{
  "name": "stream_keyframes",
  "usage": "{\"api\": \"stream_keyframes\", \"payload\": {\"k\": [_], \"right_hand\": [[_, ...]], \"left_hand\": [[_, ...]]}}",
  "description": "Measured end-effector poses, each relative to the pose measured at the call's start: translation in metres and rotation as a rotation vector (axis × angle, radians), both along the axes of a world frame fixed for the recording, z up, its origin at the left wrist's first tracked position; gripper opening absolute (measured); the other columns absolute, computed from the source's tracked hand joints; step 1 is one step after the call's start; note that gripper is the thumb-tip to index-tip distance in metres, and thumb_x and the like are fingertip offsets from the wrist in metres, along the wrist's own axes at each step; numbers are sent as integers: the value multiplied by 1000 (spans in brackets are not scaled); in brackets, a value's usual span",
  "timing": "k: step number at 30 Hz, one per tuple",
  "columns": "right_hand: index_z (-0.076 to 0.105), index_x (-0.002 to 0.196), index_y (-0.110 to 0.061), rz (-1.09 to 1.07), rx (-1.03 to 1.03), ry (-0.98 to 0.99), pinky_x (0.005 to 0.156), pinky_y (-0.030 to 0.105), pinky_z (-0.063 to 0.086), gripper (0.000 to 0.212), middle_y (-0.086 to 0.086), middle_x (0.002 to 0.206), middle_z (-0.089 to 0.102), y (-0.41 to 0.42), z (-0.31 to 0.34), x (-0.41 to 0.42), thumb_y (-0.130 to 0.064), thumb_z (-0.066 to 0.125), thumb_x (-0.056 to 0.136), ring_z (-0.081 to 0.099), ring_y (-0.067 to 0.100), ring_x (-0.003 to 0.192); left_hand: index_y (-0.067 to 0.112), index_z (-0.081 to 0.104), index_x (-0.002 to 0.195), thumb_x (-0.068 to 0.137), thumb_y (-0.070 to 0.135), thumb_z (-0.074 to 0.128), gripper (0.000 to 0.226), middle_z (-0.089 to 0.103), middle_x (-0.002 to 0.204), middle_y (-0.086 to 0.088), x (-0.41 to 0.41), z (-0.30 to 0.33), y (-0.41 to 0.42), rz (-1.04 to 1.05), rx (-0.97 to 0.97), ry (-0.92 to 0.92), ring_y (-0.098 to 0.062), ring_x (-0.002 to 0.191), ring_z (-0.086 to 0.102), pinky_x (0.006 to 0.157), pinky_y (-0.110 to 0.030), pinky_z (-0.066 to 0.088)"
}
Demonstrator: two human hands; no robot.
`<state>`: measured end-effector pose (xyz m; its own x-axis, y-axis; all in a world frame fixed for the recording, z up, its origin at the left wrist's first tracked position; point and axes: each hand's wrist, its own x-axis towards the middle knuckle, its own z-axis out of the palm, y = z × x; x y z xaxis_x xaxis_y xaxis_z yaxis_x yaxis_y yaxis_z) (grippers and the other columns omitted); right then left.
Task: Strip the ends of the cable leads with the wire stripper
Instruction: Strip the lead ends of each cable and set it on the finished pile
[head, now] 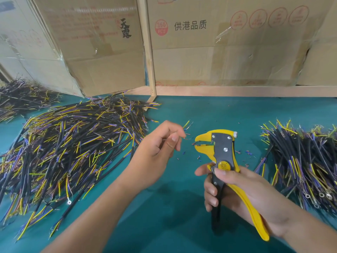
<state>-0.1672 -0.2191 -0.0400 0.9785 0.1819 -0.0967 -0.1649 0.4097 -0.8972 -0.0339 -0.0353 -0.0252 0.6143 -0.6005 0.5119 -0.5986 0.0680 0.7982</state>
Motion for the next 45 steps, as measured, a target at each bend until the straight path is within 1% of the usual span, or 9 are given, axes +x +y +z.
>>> {"api": "stream_keyframes", "payload": {"k": [5,10,17,22,28,33,35,41,45], "right_hand": [[69,111,2,-25,28,-14,69,43,51,45,16,76,50,12,-2,-2,-31,73,80,50,30,66],[68,108,3,-87,105,-10,67,45,52,39,15,74,50,20,-4,-1,-26,69,82,51,29,63],[69,105,4,-63,161,-22,65,44,51,44,16,72,48,25,-1,-4,-29,71,76,50,30,61],[69,106,3,-53,149,-28,67,43,51,44,15,72,49,24,0,-5,-30,71,78,50,29,63],[68,106,3,-53,99,-23,65,43,51,44,16,73,49,21,0,-3,-30,71,78,49,30,62],[67,108,4,-44,72,-22,66,42,51,46,16,73,49,18,1,-4,-31,72,79,49,30,63],[66,108,4,-43,63,-22,66,43,51,46,16,73,49,17,0,-4,-31,72,80,49,30,63],[67,107,3,-41,48,-32,67,41,51,43,16,73,49,16,-3,-4,-31,72,81,50,29,63],[67,107,2,-39,26,-38,66,42,51,42,15,72,49,15,-5,-3,-33,71,83,49,29,62]], "left_hand": [[34,55,107,105,32,40,15,53,78,9,-4,-3,-3,64,70,-100,-6,54,41,53,-17,33],[32,53,109,106,25,42,14,53,78,3,-12,-1,-7,144,143,-280,-15,60,45,56,-19,37],[27,52,110,104,17,47,13,54,76,1,-14,-2,-7,173,166,-268,-12,59,43,56,-10,33],[27,50,110,103,16,47,13,54,77,4,-14,-1,-7,172,193,-292,-2,59,42,58,-7,33],[26,47,108,103,17,48,10,56,79,4,-16,0,-6,153,210,-284,-5,63,47,59,-7,34],[25,47,108,101,16,48,11,53,74,1,-18,1,-7,119,177,-231,-15,58,43,53,-25,37],[23,47,109,100,12,49,14,53,72,0,-18,0,-7,109,171,-218,-13,56,40,52,-23,35],[28,45,107,99,15,49,16,56,74,-2,-20,1,-8,113,171,-207,-23,61,47,58,-38,41],[27,45,106,99,15,49,14,55,74,0,-21,1,-9,115,168,-207,-21,60,46,57,-36,40]]}}
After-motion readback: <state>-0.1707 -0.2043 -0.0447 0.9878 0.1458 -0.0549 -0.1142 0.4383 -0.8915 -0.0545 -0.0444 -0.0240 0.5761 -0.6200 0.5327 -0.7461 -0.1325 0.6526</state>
